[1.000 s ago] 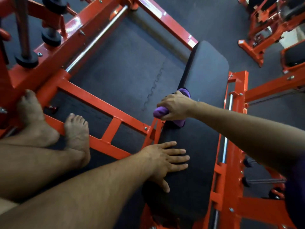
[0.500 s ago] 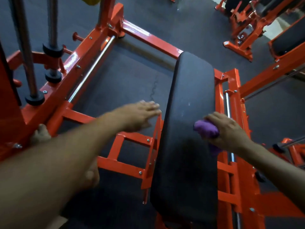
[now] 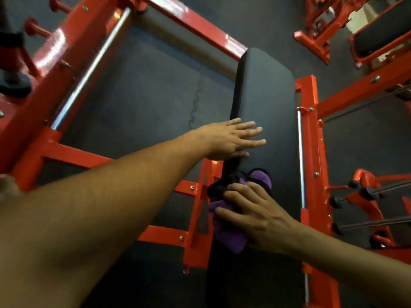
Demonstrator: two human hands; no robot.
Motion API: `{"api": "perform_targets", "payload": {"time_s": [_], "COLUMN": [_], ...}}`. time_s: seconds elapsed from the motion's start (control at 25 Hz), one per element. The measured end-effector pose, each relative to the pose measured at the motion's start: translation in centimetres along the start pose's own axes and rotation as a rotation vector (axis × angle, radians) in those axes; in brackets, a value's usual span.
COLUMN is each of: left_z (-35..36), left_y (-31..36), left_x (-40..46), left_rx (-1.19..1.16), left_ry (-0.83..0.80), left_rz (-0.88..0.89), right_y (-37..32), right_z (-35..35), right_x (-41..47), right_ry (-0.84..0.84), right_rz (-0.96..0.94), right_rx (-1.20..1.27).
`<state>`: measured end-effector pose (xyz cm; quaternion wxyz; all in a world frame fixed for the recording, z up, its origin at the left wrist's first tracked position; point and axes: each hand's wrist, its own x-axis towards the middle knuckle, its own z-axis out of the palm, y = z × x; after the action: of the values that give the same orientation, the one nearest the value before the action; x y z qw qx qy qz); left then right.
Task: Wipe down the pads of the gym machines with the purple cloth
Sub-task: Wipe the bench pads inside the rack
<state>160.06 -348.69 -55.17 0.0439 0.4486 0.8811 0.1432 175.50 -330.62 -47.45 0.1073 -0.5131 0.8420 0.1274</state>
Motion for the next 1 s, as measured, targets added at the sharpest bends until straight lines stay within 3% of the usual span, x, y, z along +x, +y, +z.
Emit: {"api": "perform_targets", "payload": {"time_s": [0.12, 0.32, 0.48, 0.56, 0.68, 0.88, 1.0], "left_z": [0.5, 1.6, 2.9, 2.8, 2.2, 1.7, 2.6], "left_y": [-0.6, -0.6, 2.0, 2.3, 1.6, 2.0, 5.4], "left_x": [2.6, 3.3, 2.5, 2.2, 2.1, 1.3, -1.2], "left_rx": [-0.050, -0.079, -0.076, -0.083, -0.068, -0.079, -0.049], "left_ry": [-0.073, -0.077, -0.037, -0.031, -0.054, -0.054, -0.032], "left_rz": [0.054, 0.015, -0.103, -0.098, -0.055, -0.089, 0.017], "right_y": [-0.1, -0.1, -4.8, -3.0, -0.1, -5.8, -6.6], "right_z": [1.0, 1.4, 1.0, 0.7, 0.4, 1.4, 0.5], "right_x": [4.3, 10.8, 7.5, 8.2, 10.5, 8.2, 5.4], "right_ry": [-0.273, -0.464, -0.584, -0.573, -0.445, -0.575, -0.416], "right_rz": [0.035, 0.155, -0.090, -0.098, 0.096, -0.053, -0.058], "right_rx": [-0.013, -0.145, -0.040, -0.013, -0.122, 0.008, 0.045]}}
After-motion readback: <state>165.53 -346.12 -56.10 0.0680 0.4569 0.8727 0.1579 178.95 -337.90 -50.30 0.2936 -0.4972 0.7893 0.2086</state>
